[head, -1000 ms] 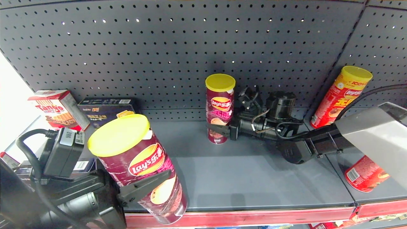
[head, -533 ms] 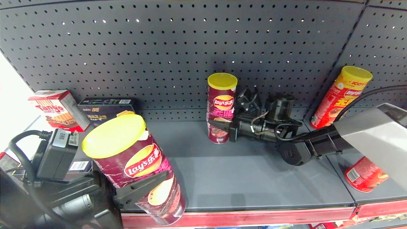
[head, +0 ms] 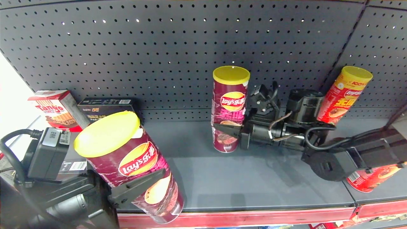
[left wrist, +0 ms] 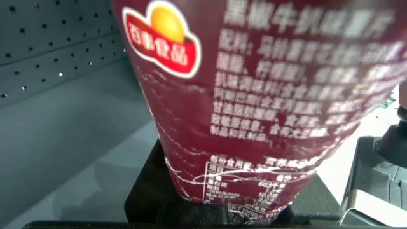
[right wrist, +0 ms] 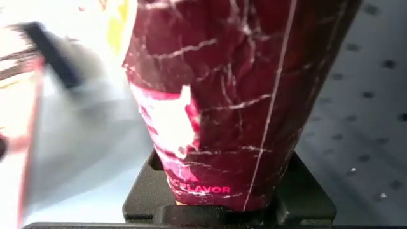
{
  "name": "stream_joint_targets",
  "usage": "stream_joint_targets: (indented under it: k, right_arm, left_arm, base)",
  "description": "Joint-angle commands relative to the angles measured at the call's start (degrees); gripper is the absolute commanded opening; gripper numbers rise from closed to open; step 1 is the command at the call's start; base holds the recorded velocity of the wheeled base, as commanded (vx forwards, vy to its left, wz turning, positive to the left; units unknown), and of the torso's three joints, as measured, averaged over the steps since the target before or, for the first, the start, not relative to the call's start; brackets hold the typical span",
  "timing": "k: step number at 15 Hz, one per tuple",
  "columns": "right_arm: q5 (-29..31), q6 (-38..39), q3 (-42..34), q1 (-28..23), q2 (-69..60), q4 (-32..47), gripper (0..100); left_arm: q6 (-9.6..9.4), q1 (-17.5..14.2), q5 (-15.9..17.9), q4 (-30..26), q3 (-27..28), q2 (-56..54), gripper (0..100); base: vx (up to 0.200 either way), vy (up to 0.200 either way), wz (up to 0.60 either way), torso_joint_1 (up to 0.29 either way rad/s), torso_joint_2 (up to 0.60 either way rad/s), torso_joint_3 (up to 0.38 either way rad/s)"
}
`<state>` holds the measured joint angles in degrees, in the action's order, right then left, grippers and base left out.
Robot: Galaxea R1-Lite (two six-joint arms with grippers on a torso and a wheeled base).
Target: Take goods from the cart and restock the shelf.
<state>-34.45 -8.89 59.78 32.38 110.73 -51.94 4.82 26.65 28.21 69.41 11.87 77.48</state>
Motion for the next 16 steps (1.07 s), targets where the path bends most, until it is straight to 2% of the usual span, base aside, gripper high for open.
stream_joint_targets:
  k: [1, 2, 3, 6, 8, 16]
  right_arm:
    - [0.3, -0.4, -10.7, 3.2, -11.2, -1.9, 0]
    - [1.2, -0.6, -18.0, 5.0, -14.9, -4.2, 0]
    - [2.1, -1.1, -22.3, 5.7, -16.2, -6.0, 0]
    - [1.8, -4.9, -31.6, 5.5, -15.7, -11.7, 0]
    - [1.8, -4.6, -31.6, 5.2, -14.0, -12.2, 0]
    - [1.7, -4.5, -23.3, 4.3, -5.0, -14.0, 0]
  left_arm:
    - [0.02, 0.0, 0.0, 0.0, 0.1, -0.2, 0]
    - [-0.07, 0.0, 0.0, 0.0, 0.2, -0.2, 0]
    - [-0.07, 0.0, 0.1, -0.1, 0.3, -0.1, 0]
    - [-0.07, 0.0, 0.1, -0.1, 0.3, 0.1, 0]
    - [0.02, 0.0, 0.0, -0.1, 0.4, 0.3, 0]
    - [0.02, -0.1, 0.0, -0.1, 0.5, 0.5, 0]
  base:
    - [0.0, 0.0, 0.0, 0.0, 0.0, 0.0]
    - [0.0, 0.0, 0.0, 0.0, 0.0, 0.0]
    - [0.0, 0.0, 0.0, 0.0, 0.0, 0.0]
    - [0.0, 0.0, 0.0, 0.0, 0.0, 0.0]
    - [0.0, 0.0, 0.0, 0.0, 0.0, 0.0]
    - [0.0, 0.0, 0.0, 0.0, 0.0, 0.0]
